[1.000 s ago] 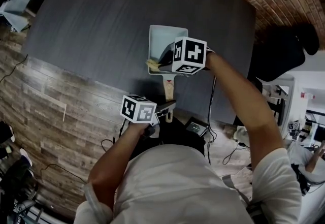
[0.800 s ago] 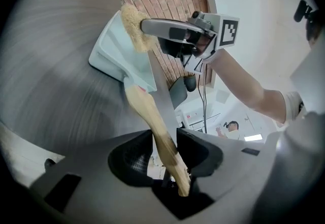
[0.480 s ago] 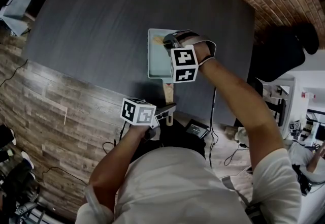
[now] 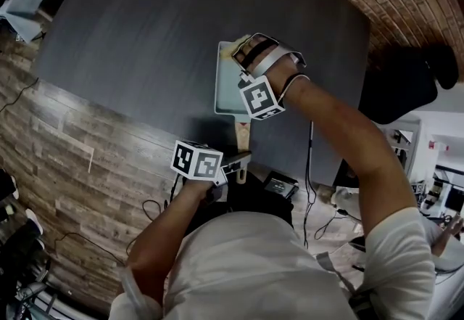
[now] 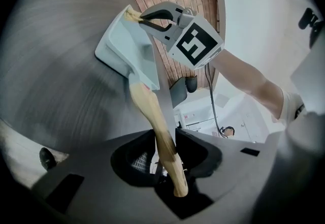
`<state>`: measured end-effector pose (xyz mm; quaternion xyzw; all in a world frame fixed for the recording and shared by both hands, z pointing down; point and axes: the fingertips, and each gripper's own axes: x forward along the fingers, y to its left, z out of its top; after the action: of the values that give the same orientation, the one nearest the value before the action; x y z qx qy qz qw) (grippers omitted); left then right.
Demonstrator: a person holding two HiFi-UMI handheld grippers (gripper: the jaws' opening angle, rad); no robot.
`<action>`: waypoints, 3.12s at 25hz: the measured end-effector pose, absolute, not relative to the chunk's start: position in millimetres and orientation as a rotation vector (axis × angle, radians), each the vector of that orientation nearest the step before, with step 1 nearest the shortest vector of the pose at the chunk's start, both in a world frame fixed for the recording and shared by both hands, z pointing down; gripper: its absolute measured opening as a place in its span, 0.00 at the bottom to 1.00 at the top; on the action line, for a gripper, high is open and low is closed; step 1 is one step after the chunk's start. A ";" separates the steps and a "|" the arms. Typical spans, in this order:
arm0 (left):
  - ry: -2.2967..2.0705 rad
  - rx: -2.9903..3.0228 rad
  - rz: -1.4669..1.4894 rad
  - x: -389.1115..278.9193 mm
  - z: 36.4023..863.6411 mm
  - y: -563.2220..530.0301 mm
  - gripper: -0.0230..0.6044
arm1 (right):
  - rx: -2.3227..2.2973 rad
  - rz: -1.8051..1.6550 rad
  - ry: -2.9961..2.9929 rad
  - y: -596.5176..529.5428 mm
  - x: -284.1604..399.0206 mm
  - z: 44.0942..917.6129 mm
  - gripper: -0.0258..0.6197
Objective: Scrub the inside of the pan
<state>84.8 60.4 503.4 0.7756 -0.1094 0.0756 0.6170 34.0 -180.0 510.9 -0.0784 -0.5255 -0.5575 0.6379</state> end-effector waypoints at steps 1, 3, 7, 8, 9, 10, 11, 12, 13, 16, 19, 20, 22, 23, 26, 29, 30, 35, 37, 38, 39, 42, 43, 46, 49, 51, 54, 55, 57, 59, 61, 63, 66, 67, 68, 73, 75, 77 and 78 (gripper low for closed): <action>-0.246 1.784 0.181 84.3 503.6 60.7 0.24 | -0.197 -1.299 -1.176 -181.3 34.0 511.8 0.09; -0.235 1.782 0.196 83.5 503.8 60.9 0.24 | -0.226 -1.327 -1.138 -183.8 34.2 515.2 0.09; -0.264 1.765 0.173 79.8 503.7 58.5 0.24 | -0.244 -1.297 -1.087 -188.8 38.2 526.5 0.09; -0.286 1.751 0.147 78.5 503.6 56.7 0.24 | -0.245 -1.286 -1.080 -189.8 40.0 528.0 0.09; -0.312 1.735 0.118 77.0 503.6 54.8 0.23 | -0.249 -1.276 -1.071 -190.4 42.4 529.2 0.09; -0.339 1.720 0.090 75.6 503.6 53.2 0.22 | -0.256 -1.265 -1.062 -190.6 45.5 530.3 0.09; -0.367 1.709 0.068 74.3 503.6 52.1 0.22 | -0.264 -1.254 -1.052 -190.6 49.4 531.2 0.09; -0.393 1.704 0.053 73.3 503.7 51.4 0.22 | -0.270 -1.239 -1.043 -190.3 54.2 532.0 0.09; -0.415 1.702 0.044 72.5 503.7 50.8 0.22 | -0.275 -1.220 -1.035 -189.9 59.9 532.9 0.09; -0.462 1.698 0.024 69.8 503.4 48.4 0.22 | -0.288 -1.146 -1.013 -188.2 79.0 535.3 0.09; -0.490 1.663 -0.010 67.5 504.5 46.8 0.22 | -0.302 -1.044 -0.994 -184.6 99.1 537.6 0.09; -0.497 1.653 -0.019 67.0 504.9 46.8 0.22 | -0.307 -1.010 -0.987 -182.8 105.5 538.3 0.09; -0.508 1.648 -0.024 66.5 505.4 46.9 0.22 | -0.316 -0.951 -0.976 -179.6 116.8 539.4 0.09; -0.512 1.649 -0.023 66.5 505.5 46.9 0.22 | -0.315 -0.928 -0.976 -178.9 120.5 539.4 0.09; -0.522 1.650 -0.023 66.1 505.0 46.2 0.22 | -0.298 -0.874 -0.995 -178.7 123.3 537.2 0.09; -0.536 1.650 -0.026 65.0 505.1 46.2 0.22 | -0.281 -0.827 -1.008 -178.6 121.9 537.5 0.09; -0.542 1.649 -0.028 65.2 505.0 46.4 0.22 | -0.273 -0.815 -1.013 -178.7 122.1 538.3 0.09; -0.575 1.649 -0.041 63.3 505.6 46.1 0.22 | -0.222 -0.783 -1.044 -179.4 122.1 540.2 0.09; -0.591 1.648 -0.045 61.9 506.1 45.2 0.22 | -0.207 -0.758 -1.063 -176.2 121.5 538.9 0.09; -0.599 1.648 -0.046 61.4 506.2 44.6 0.22 | -0.205 -0.741 -1.073 -172.9 121.7 538.2 0.09; -0.606 1.649 -0.048 61.0 506.3 43.9 0.22 | -0.206 -0.722 -1.084 -168.9 122.2 537.8 0.09; -0.628 1.649 -0.053 59.1 506.6 41.5 0.22 | -0.215 -0.684 -1.103 -156.7 124.3 537.8 0.09; -0.636 1.648 -0.054 58.4 506.5 40.4 0.22 | -0.218 -0.677 -1.107 -153.4 125.2 538.0 0.09; -0.659 1.648 -0.056 56.6 506.2 37.3 0.22 | -0.224 -0.661 -1.116 -144.9 128.4 538.1 0.09; -0.677 1.652 -0.052 55.8 506.0 35.8 0.22 | -0.233 -0.643 -1.131 -136.1 129.9 538.2 0.09; -0.685 1.654 -0.050 55.6 505.9 35.5 0.22 | -0.239 -0.622 -1.148 -128.3 129.7 537.6 0.09; -0.695 1.653 -0.051 55.4 506.0 34.7 0.22 | -0.241 -0.576 -1.188 -115.3 128.0 537.9 0.09; -0.699 1.653 -0.051 55.2 506.0 34.3 0.22 | -0.238 -0.556 -1.204 -111.5 127.3 538.0 0.09; -0.708 1.655 -0.051 54.5 505.6 33.2 0.22 | -0.225 -0.513 -1.237 -105.3 126.2 537.6 0.09; -0.718 1.658 -0.050 53.8 505.1 32.1 0.22 | -0.209 -0.473 -1.266 -101.1 126.3 536.8 0.09; -0.728 1.659 -0.051 52.7 505.0 30.9 0.22 | -0.190 -0.432 -1.296 -97.4 125.6 536.1 0.09; -0.734 1.659 -0.052 51.8 505.4 30.9 0.22 | -0.173 -0.387 -1.330 -91.8 123.3 535.6 0.09; -0.736 1.659 -0.051 51.6 505.7 30.9 0.22 | -0.150 -0.297 -1.390 -81.4 118.1 534.6 0.09; -0.737 1.659 -0.050 51.5 505.7 30.8 0.22 | -0.139 -0.257 -1.413 -78.1 116.0 534.0 0.09; -0.738 1.659 -0.049 51.2 505.7 30.8 0.22 | -0.125 -0.210 -1.439 -74.8 113.4 533.2 0.09; -0.732 1.658 -0.046 50.9 505.2 29.8 0.22 | -0.044 0.071 -1.578 -63.1 101.1 527.5 0.09; -0.726 1.660 -0.043 51.7 504.8 29.6 0.22 | -0.023 0.166 -1.612 -59.0 98.8 525.4 0.09; -0.719 1.661 -0.040 52.5 504.6 29.7 0.22 | 0.008 0.249 -1.629 -57.0 99.3 523.7 0.09; -0.716 1.661 -0.040 52.8 504.5 29.9 0.22 | 0.026 0.288 -1.640 -57.0 99.3 523.2 0.09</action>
<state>52.8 29.9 504.5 0.7219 -0.3113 -0.0172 0.6178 99.3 -57.0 523.2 0.0113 -0.7283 0.1277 0.6731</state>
